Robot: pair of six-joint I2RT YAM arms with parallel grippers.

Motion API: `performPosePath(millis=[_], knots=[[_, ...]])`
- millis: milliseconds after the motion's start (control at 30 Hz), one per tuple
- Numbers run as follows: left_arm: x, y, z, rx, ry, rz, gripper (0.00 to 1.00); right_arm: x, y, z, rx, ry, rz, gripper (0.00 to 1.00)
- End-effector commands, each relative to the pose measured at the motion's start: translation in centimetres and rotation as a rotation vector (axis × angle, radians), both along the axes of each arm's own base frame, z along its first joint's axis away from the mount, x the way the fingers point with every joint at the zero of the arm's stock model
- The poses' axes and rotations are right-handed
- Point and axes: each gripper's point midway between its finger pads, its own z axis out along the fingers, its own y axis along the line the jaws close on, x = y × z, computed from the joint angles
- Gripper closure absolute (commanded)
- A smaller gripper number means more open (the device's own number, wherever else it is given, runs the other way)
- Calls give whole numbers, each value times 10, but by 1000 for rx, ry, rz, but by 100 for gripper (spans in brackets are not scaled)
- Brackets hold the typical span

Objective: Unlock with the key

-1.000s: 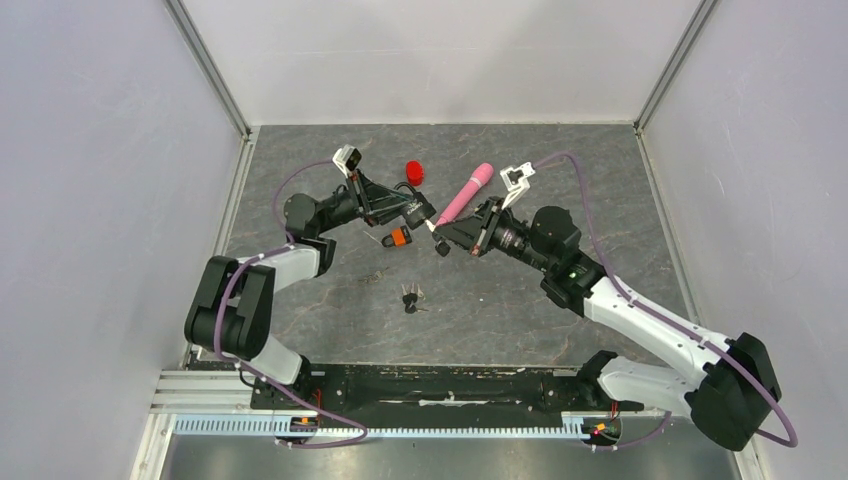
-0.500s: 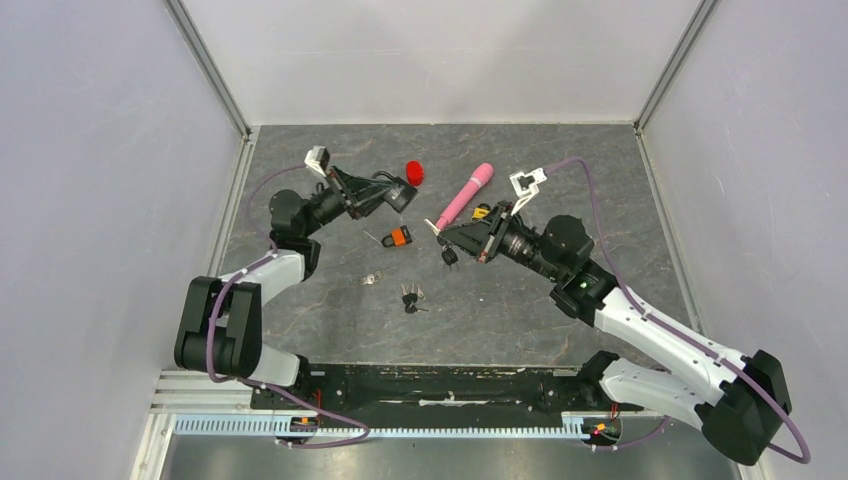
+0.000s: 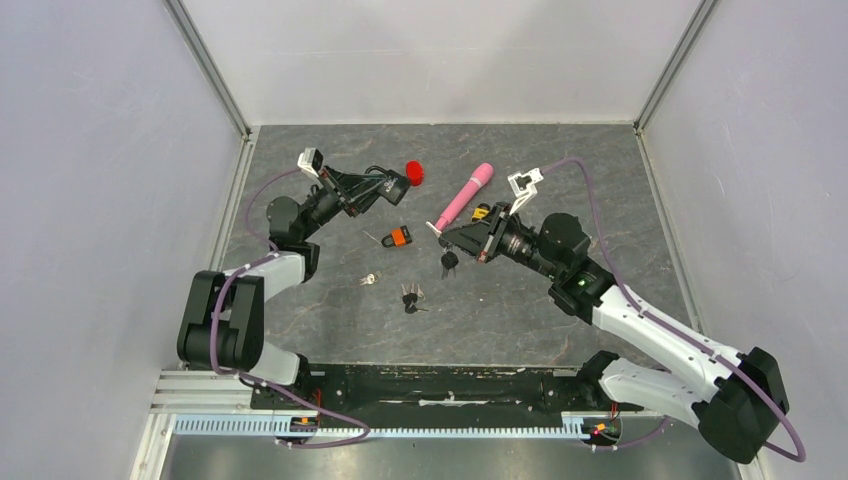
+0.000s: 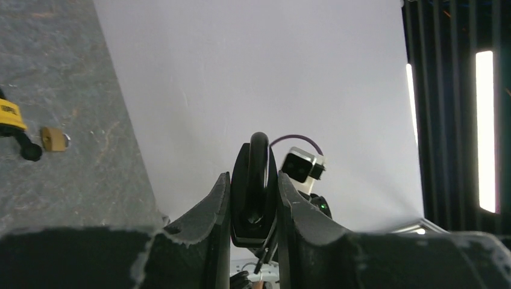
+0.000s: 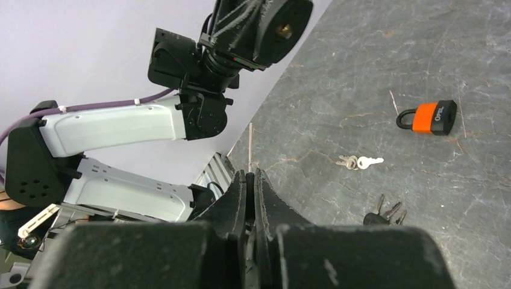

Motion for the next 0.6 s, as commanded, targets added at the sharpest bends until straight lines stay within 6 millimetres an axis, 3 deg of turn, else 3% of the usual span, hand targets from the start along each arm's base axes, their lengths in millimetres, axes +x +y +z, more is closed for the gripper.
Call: performPosePath(millis=[0, 267, 567], knots=[[-28, -6, 54, -122, -153, -143, 98, 6, 4, 26, 41, -28, 3, 100], [-42, -21, 63, -101, -191, -210, 98, 13, 12, 41, 71, -39, 9, 100], [-49, -30, 64, -99, -200, -238, 98, 23, 12, 44, 72, -26, -33, 100]])
